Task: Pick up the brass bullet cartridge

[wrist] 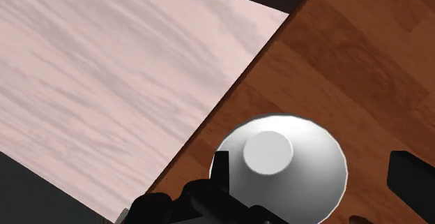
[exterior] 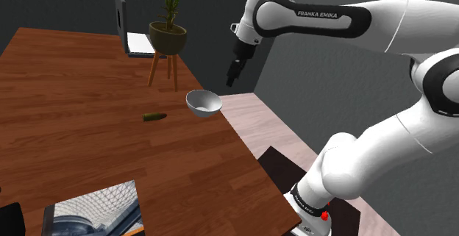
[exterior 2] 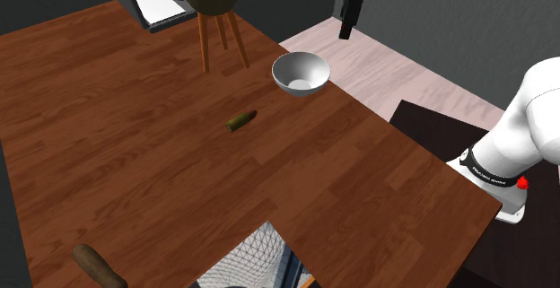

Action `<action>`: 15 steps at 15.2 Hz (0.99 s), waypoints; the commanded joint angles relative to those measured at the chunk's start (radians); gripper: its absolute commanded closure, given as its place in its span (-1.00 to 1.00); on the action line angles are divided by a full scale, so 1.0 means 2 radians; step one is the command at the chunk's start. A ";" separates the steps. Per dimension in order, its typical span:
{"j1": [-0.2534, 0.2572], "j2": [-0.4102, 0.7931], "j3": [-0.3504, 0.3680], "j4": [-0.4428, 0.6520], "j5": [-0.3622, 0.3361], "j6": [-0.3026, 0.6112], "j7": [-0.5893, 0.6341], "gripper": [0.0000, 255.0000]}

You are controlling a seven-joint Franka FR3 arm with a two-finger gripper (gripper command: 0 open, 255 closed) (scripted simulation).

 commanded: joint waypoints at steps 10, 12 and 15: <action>0.047 0.178 0.019 0.110 0.023 0.056 -0.146 -1.00; 0.054 0.208 0.026 0.133 0.025 0.061 -0.169 -1.00; 0.063 0.252 0.039 0.168 0.026 0.067 -0.201 -1.00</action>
